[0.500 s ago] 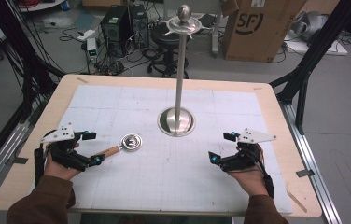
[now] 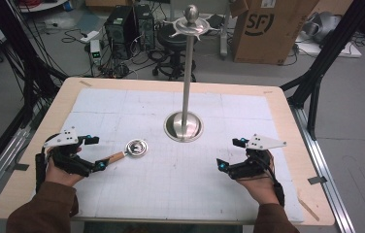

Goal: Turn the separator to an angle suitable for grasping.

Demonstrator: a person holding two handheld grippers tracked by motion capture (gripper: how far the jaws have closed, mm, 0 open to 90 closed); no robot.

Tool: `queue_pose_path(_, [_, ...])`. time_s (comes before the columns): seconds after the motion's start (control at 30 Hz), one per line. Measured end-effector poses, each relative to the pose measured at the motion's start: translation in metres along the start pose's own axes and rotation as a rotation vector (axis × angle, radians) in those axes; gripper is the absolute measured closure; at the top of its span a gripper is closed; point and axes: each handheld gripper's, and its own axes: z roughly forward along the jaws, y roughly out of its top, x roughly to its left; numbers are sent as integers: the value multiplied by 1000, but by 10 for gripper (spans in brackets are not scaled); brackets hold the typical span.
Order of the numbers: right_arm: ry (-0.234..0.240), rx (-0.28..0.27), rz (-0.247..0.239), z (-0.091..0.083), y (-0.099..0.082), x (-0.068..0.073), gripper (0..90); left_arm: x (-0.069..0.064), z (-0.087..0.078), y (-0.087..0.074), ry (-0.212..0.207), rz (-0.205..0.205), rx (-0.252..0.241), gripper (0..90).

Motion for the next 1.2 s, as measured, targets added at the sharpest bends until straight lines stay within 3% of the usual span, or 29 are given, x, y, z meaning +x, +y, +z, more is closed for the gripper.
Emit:
queue_pose_path(0.53, [-7, 26, -9, 3, -3, -1, 4, 10, 23, 9, 67, 10, 162, 17])
queue_pose_path(0.7, [-7, 36, -9, 3, -4, 0, 4, 10, 32, 13, 92, 40, 237, 18])
queue_pose_path(0.97, [-10, 43, -9, 3, -6, 0, 4, 12, 40, 9, 123, 45, 321, 36])
queue_pose_path(1.03, [-8, 42, -7, 2, -6, 0, 4, 11, 39, 8, 119, 53, 337, 109])
queue_pose_path(1.17, [-6, 43, -8, 3, -6, 0, 4, 12, 40, 7, 109, 57, 373, 163])
queue_pose_path(1.2, [-4, 43, -8, 2, -6, -1, 4, 12, 40, 6, 94, 50, 380, 232])
